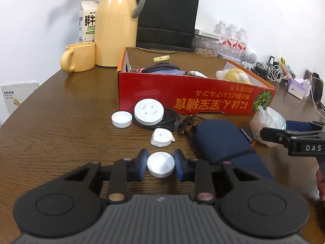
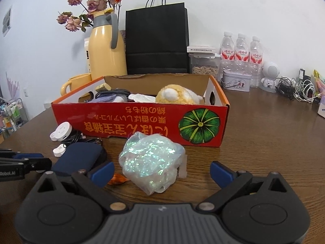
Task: Organize objects
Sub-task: 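Move both tools back toward the remaining items on the table, then carry the iridescent bag toward the box with the right tool while the left tool carries the white cap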
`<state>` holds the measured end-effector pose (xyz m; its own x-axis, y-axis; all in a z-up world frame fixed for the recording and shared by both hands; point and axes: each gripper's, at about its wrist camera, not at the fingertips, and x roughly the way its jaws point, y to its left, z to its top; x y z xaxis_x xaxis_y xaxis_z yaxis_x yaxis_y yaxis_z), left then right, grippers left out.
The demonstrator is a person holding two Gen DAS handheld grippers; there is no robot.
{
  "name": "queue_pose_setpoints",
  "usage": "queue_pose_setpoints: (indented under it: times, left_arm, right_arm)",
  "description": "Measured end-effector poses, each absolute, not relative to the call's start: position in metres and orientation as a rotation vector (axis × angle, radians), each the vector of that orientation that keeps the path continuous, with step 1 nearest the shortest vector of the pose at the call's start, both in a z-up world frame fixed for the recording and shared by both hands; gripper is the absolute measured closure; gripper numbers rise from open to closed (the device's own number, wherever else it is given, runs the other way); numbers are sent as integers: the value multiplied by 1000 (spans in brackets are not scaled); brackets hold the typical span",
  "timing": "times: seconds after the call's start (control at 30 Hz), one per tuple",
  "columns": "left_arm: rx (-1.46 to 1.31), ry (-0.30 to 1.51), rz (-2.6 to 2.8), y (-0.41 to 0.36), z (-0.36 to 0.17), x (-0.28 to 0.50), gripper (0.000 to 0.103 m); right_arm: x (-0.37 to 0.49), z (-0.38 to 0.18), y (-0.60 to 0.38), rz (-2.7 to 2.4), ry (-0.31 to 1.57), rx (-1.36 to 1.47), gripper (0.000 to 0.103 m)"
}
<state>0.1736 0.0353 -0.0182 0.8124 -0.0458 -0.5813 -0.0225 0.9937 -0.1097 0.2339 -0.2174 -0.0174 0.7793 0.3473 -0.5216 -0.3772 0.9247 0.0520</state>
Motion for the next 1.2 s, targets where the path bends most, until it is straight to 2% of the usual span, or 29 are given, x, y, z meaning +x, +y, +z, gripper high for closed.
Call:
queue_pose_setpoints:
  times: [0.1, 0.27, 0.3, 0.33, 0.37, 0.63, 1.2]
  left_arm:
    - [-114, 624, -9, 36, -18, 174, 74]
    - [-117, 626, -6, 36, -18, 175, 74]
    - [-117, 626, -6, 36, -18, 175, 74]
    - [-117, 626, -6, 36, -18, 175, 74]
    - [-117, 626, -6, 36, -18, 175, 74]
    - [-127, 623, -6, 37, -18, 173, 74]
    - [-93, 526, -14, 23, 3, 164, 74]
  right_arm:
    - [236, -17, -213, 386, 551, -51, 13]
    - [237, -19, -204, 408, 567, -53, 31]
    - [237, -19, -202, 411, 574, -59, 40]
    - [236, -19, -200, 411, 575, -67, 53]
    - [235, -20, -198, 406, 573, -73, 55]
    - [227, -16, -199, 416, 526, -73, 62]
    - [212, 2, -194, 451, 409, -90, 65]
